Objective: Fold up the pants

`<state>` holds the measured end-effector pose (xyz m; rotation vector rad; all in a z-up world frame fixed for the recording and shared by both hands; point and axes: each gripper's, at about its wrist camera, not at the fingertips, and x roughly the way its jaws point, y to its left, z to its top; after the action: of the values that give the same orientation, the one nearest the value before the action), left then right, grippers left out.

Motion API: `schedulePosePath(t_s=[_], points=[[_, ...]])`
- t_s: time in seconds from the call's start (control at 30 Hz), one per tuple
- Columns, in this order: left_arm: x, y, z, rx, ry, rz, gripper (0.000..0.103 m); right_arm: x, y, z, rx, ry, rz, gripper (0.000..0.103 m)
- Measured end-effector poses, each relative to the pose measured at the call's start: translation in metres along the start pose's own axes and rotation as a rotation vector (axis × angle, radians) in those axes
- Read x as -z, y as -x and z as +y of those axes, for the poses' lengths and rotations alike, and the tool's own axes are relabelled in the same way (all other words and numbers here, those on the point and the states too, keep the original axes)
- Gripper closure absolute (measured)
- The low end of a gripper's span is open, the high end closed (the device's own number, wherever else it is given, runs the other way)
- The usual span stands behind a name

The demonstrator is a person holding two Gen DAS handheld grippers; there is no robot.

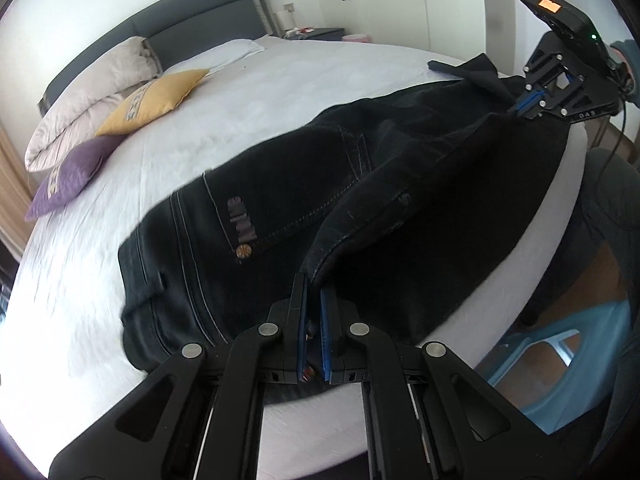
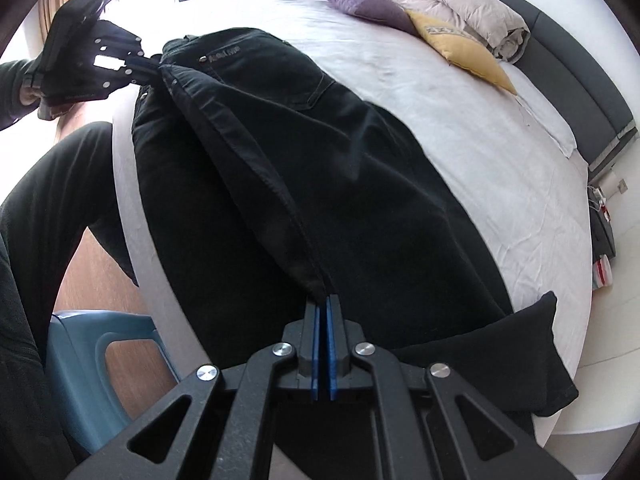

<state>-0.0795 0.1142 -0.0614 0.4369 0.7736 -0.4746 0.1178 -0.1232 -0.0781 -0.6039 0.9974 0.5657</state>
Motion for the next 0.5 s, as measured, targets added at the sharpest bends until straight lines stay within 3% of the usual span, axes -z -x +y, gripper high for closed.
schedulePosePath(t_s=[0.23, 0.5], points=[[0.014, 0.010, 0.001, 0.006, 0.035, -0.022, 0.099, -0.001, 0.002, 0.017, 0.015, 0.029, 0.022, 0.099], [-0.002, 0.011, 0.012, 0.022, 0.013, -0.023, 0.099, 0.008, 0.006, 0.019, 0.008, -0.012, 0.027, 0.099]])
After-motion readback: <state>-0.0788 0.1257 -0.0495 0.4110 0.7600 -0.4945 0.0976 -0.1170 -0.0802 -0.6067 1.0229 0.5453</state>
